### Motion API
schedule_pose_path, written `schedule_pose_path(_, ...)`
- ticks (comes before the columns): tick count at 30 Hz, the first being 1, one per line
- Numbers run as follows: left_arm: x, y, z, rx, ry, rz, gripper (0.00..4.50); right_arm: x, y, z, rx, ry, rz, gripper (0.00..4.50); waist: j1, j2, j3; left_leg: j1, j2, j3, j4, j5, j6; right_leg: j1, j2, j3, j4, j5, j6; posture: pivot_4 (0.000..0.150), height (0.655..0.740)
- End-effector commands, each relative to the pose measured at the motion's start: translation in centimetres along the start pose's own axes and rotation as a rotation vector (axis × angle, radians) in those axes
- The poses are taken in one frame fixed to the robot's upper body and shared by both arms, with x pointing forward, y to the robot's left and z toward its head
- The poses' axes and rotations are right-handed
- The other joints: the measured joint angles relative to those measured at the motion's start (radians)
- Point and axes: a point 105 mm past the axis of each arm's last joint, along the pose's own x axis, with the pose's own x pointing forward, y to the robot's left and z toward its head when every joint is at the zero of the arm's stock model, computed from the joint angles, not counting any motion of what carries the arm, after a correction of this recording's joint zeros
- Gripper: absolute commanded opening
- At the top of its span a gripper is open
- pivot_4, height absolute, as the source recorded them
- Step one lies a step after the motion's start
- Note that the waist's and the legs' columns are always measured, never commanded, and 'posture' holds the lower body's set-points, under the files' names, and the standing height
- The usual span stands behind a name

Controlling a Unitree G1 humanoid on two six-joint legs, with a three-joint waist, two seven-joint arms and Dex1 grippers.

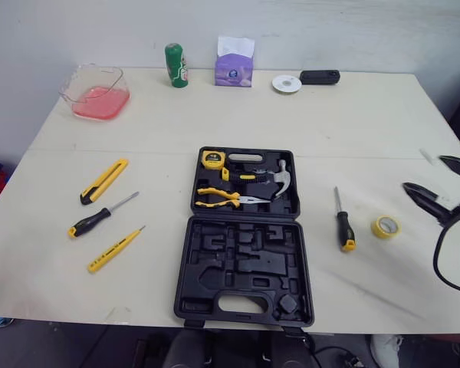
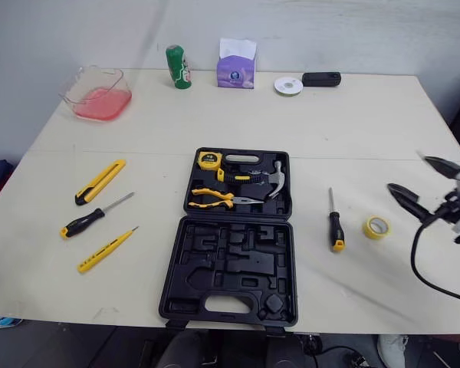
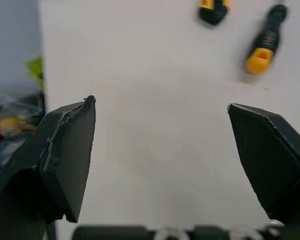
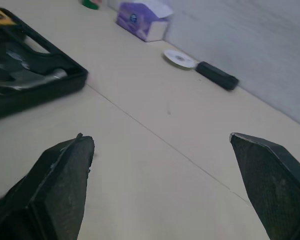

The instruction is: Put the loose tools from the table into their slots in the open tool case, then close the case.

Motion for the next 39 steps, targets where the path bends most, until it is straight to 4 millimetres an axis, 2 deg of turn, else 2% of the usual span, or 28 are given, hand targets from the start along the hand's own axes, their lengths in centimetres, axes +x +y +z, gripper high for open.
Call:
schedule_pose_path(1, 1.3, -1.1, 3.1, 0.094, 0.07, -0.155, 4.43, 2.9, 3.6, 4.5, 0.028, -0.134, 0.215, 4.5, 0.001, 0.0, 0.0, 0.0, 0.001, 0.0, 0.0, 0.0, -0.001, -0.001, 0.0, 0.0, 0.0, 0.0, -0.001, 0.15, 0.74)
schedule_pose_path(6, 4.1, -1.6, 4.6, 0.15, 0.124, -0.208, 4.43, 4.5, 7.5, 6.5, -0.014, -0.198, 0.386, 4.5, 0.01, 0.0, 0.0, -0.001, 0.0, 0.0, 0.0, -0.001, -0.001, 0.0, 0.002, -0.001, 0.001, 0.0, -0.001, 0.15, 0.74)
schedule_pose_path(10, 5.4, -1.5, 4.5, 0.219, 0.206, -0.208, 4.43, 4.4, 9.5, 7.1, -0.072, -0.198, 0.489, 4.5, 0.012, 0.0, 0.0, -0.004, 0.0, 0.001, 0.0, -0.001, 0.0, -0.003, 0.002, -0.001, 0.0, 0.0, -0.001, 0.15, 0.74)
schedule_pose_path(13, 7.8, -2.7, 4.6, 0.185, 0.194, -0.283, 4.43, 4.7, 12.3, 9.4, -0.03, -0.306, 0.603, 4.5, 0.014, -0.001, 0.0, -0.004, 0.0, 0.002, 0.001, -0.001, 0.0, -0.003, 0.003, -0.001, 0.001, 0.0, -0.001, 0.15, 0.74)
schedule_pose_path(17, 10.2, -3.9, 3.5, 0.202, 0.233, -0.346, 4.43, 4.9, 14.9, 9.7, 0.04, -0.353, 0.682, 4.5, 0.013, -0.001, 0.0, -0.002, 0.001, 0.002, 0.001, 0.0, -0.001, -0.002, 0.004, -0.001, 0.002, 0.0, -0.001, 0.15, 0.74)
schedule_pose_path(20, 11.0, -5.1, 3.3, 0.171, 0.227, -0.416, 4.43, 4.8, 15.2, 9.0, 0.062, -0.349, 0.681, 4.5, 0.014, -0.004, 0.001, -0.003, 0.001, 0.003, 0.002, 0.0, 0.0, -0.002, 0.004, 0.0, 0.002, 0.0, -0.001, 0.15, 0.74)
schedule_pose_path(25, 12.2, -5.8, 3.8, 0.214, 0.243, -0.417, 4.43, 4.5, 16.1, 8.7, 0.101, -0.372, 0.688, 4.5, 0.024, -0.006, 0.001, -0.003, 0.001, 0.003, 0.002, 0.0, 0.0, -0.003, 0.004, 0.0, 0.002, 0.0, -0.001, 0.15, 0.74)
schedule_pose_path(30, 13.2, -7.5, 4.8, 0.283, 0.27, -0.476, 4.43, 4.7, 16.6, 7.9, 0.107, -0.36, 0.684, 4.5, 0.026, -0.006, 0.001, -0.003, 0.001, 0.003, 0.002, 0.0, 0.0, -0.002, 0.003, 0.0, 0.002, 0.0, -0.001, 0.15, 0.74)
schedule_pose_path(34, 13.8, -7.6, 5.6, 0.287, 0.286, -0.452, 4.43, 4.7, 16.6, 7.2, 0.092, -0.329, 0.691, 4.5, 0.027, -0.006, 0.001, -0.003, 0.001, 0.003, 0.002, 0.0, 0.0, -0.002, 0.004, 0.0, 0.002, 0.0, -0.001, 0.15, 0.74)
schedule_pose_path(39, 13.4, -7.1, 5.5, 0.255, 0.311, -0.433, 4.43, 4.7, 16.7, 7.1, 0.093, -0.327, 0.688, 4.5, 0.023, -0.006, 0.001, -0.003, 0.001, 0.003, 0.002, 0.0, 0.0, -0.003, 0.004, 0.0, 0.002, 0.0, -0.001, 0.15, 0.74)
